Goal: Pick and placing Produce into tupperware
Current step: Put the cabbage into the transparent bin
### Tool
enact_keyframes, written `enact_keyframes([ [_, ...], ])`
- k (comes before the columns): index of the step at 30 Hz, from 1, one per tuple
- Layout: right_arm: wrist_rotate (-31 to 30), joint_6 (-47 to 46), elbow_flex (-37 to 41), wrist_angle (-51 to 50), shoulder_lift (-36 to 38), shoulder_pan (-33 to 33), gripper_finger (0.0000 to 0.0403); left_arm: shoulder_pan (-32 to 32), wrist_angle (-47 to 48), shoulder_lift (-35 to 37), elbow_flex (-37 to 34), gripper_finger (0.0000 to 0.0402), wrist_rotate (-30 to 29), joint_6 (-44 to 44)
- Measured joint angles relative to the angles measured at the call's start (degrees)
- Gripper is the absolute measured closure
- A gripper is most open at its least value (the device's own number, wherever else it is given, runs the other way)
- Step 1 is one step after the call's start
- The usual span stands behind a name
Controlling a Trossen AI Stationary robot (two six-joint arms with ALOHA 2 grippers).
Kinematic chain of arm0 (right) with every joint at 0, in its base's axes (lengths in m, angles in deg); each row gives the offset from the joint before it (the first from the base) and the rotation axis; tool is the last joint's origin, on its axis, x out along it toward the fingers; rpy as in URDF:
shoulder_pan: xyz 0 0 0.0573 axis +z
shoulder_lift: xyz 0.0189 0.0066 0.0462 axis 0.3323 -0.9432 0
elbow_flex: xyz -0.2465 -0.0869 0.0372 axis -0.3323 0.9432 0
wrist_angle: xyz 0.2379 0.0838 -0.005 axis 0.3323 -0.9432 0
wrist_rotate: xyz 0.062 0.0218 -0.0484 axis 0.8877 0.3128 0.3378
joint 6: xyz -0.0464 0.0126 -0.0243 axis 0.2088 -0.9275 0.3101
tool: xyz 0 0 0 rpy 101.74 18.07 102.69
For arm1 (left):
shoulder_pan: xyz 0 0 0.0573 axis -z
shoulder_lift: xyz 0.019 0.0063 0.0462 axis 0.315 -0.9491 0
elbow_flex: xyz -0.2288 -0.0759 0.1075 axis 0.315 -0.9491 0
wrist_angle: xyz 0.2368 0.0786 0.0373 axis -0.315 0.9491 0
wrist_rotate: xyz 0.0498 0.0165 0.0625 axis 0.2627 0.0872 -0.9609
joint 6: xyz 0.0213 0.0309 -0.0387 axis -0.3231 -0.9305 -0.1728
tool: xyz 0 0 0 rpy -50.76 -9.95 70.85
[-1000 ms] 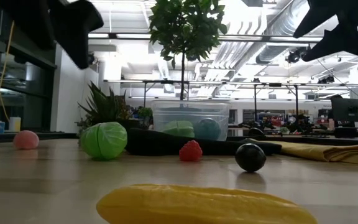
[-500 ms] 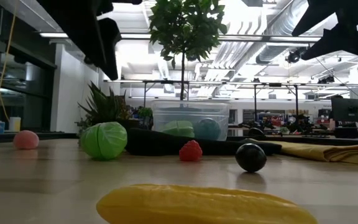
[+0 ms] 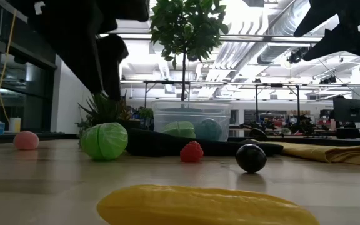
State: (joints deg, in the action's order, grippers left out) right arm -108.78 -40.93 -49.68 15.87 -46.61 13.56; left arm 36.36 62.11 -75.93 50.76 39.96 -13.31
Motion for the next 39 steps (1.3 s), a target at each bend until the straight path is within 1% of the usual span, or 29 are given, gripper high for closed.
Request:
enact_keyframes([
  [21, 0.0, 0.26, 0.0, 0.37, 0.03, 0.0, 0.0142, -0.04, -0.76, -4.49, 0.11, 0.0059, 0.54, -0.41],
  [39, -1.03, 0.26, 0.0, 0.83, 0.03, 0.02, 0.0142, -0.39, -0.54, -5.25, 0.02, 0.0059, 0.31, -0.59],
])
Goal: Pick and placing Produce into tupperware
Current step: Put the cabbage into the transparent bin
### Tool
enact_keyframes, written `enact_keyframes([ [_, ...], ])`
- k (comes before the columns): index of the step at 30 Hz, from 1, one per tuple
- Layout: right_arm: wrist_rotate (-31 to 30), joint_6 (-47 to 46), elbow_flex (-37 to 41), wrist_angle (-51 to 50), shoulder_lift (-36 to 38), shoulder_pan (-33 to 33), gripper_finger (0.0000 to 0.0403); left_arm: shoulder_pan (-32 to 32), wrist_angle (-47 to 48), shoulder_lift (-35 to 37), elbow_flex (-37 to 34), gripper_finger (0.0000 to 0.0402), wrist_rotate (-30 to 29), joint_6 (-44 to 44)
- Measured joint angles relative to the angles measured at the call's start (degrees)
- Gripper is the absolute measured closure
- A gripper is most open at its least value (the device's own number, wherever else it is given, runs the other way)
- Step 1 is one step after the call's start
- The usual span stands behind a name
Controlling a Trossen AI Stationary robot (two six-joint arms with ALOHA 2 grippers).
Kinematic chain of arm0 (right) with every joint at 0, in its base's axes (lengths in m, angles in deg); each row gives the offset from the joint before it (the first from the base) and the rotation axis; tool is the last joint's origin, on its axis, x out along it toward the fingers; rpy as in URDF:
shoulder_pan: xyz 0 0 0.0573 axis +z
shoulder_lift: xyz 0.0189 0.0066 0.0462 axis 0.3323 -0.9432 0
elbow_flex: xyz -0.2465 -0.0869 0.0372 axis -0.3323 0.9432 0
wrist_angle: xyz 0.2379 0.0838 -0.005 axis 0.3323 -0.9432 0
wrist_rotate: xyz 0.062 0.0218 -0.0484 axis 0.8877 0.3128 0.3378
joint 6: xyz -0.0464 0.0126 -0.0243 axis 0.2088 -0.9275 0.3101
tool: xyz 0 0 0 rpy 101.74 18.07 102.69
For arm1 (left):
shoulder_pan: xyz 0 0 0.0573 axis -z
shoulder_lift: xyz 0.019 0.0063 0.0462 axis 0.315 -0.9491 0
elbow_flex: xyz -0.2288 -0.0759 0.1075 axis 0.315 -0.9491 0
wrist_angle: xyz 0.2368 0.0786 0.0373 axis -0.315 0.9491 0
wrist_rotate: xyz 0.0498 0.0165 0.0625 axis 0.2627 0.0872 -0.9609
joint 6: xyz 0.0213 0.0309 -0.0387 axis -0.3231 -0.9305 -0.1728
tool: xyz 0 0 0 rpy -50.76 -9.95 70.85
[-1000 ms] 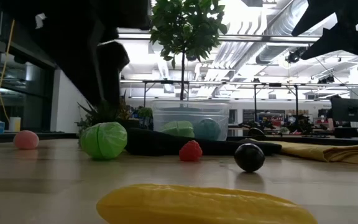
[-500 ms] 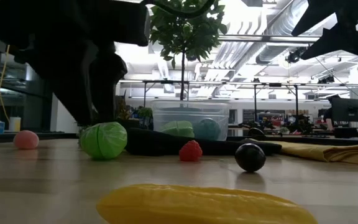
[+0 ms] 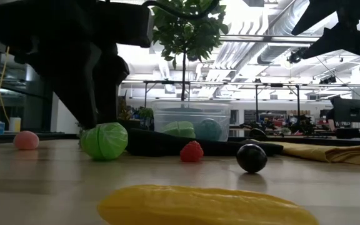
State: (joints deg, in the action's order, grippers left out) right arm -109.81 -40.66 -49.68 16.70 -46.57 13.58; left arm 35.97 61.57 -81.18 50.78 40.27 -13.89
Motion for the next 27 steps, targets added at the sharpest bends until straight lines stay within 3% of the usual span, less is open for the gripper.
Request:
enact_keyframes([
  [27, -0.01, 0.19, 0.0, 0.04, 0.0, -0.02, 0.0142, -0.42, -1.29, -3.05, 0.02, 0.006, 1.02, -0.39],
])
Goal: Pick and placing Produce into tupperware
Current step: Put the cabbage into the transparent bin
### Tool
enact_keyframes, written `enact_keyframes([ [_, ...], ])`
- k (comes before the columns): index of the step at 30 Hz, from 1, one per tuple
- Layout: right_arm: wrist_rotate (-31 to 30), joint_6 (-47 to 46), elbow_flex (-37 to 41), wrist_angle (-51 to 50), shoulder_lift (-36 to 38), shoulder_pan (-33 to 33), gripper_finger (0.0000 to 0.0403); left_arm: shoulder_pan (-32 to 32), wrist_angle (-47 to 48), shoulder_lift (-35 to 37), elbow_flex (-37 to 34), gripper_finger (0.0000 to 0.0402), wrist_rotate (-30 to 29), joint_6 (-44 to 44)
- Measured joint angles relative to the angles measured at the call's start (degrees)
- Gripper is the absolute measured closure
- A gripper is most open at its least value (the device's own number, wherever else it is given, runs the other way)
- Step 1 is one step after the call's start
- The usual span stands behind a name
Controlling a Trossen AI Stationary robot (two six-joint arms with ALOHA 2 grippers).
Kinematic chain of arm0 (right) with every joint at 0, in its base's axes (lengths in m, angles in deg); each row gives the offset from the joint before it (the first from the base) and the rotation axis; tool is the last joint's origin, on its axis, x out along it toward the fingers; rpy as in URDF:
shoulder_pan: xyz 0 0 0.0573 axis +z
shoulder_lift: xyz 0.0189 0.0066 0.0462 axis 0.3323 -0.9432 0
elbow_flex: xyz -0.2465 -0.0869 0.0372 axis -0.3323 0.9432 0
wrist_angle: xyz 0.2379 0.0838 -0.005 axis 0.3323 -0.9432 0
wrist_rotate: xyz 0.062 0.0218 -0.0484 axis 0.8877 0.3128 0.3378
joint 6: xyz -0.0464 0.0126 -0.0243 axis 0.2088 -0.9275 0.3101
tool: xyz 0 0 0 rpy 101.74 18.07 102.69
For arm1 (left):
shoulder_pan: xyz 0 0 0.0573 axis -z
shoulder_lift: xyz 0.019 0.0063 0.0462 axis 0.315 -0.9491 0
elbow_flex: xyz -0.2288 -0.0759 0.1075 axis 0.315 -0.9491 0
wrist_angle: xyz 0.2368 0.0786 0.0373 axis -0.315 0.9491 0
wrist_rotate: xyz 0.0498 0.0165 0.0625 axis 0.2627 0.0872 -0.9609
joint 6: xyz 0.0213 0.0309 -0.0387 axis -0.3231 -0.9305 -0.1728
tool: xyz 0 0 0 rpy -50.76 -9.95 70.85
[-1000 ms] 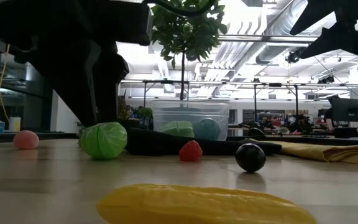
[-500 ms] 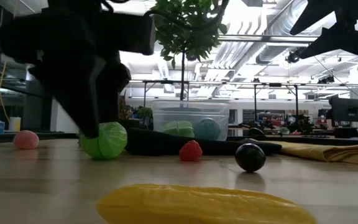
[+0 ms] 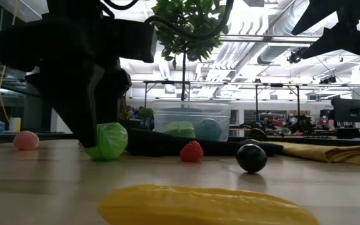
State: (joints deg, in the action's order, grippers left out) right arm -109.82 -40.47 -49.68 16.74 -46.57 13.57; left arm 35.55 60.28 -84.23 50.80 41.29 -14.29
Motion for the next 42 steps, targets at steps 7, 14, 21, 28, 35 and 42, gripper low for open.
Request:
enact_keyframes([
  [7, -0.03, 0.0, 0.0, -0.02, 0.0, 0.01, 0.0142, 0.0, -0.03, 0.0, -0.02, 0.006, 0.0, 0.0],
  [14, -0.03, 0.0, 0.0, -0.02, 0.0, 0.02, 0.0142, 0.0, -0.01, 0.0, -0.02, 0.006, 0.0, 0.0],
  [21, -0.38, 0.0, 0.0, -0.04, 0.0, 0.02, 0.0142, 0.0, 0.01, 0.0, -0.02, 0.006, 0.0, 0.0],
  [28, -0.36, 0.03, 0.0, -0.04, 0.0, 0.0, 0.0142, 0.0, 0.06, 0.0, -0.01, 0.006, -0.04, 0.0],
  [35, -0.36, 0.03, 0.0, -0.04, 0.0, 0.01, 0.0142, 0.0, 0.07, 0.0, -0.02, 0.006, -0.94, 0.0],
  [42, -0.41, 0.03, 0.0, -0.04, 0.0, 0.02, 0.0142, 0.0, 0.1, 0.0, -0.02, 0.006, -1.07, -0.04],
])
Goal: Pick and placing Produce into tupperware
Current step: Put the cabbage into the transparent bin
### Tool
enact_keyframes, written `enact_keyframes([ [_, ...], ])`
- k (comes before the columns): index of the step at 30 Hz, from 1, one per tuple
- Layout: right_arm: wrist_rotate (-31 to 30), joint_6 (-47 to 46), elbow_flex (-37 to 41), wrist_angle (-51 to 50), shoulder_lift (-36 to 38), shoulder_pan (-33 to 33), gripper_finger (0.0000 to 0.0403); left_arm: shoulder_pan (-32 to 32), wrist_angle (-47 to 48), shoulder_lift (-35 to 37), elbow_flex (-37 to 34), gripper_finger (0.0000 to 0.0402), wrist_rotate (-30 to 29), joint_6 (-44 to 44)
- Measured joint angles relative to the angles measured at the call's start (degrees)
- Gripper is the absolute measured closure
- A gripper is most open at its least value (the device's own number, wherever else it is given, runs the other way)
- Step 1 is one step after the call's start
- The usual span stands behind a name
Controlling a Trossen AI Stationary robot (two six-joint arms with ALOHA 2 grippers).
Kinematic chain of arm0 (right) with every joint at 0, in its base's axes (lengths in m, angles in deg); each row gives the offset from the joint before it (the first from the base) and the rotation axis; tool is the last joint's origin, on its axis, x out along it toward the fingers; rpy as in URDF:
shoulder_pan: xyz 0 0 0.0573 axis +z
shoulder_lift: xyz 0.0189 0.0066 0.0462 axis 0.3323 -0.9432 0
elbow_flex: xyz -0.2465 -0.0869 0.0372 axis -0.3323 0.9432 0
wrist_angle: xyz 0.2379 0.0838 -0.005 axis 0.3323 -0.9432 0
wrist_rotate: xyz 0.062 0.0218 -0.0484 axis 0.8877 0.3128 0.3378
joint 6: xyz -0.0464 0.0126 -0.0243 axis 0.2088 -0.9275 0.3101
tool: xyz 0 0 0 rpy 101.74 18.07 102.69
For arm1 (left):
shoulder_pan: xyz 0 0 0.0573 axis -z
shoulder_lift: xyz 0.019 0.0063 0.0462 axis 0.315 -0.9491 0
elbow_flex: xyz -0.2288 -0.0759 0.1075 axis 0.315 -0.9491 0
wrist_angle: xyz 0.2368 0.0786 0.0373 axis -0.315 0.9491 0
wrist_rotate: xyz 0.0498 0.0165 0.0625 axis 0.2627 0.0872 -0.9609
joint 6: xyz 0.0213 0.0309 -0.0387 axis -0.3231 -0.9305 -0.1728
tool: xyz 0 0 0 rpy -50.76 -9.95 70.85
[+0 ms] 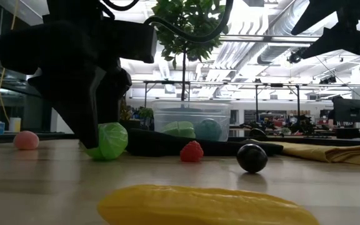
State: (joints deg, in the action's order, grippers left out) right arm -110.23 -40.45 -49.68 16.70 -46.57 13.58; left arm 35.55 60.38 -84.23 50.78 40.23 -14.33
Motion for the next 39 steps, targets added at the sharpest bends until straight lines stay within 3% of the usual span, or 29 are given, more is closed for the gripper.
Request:
enact_keyframes([
  [33, -0.22, 0.59, 0.0, 0.01, 0.0, -0.01, 0.0142, 0.02, 0.44, -1.2, 0.02, 0.006, -0.06, 0.07],
  [39, -0.24, 0.93, 0.0, 0.02, 0.0, 0.0, 0.0142, 0.0, 0.42, -1.2, 0.02, 0.0088, -0.44, 0.09],
])
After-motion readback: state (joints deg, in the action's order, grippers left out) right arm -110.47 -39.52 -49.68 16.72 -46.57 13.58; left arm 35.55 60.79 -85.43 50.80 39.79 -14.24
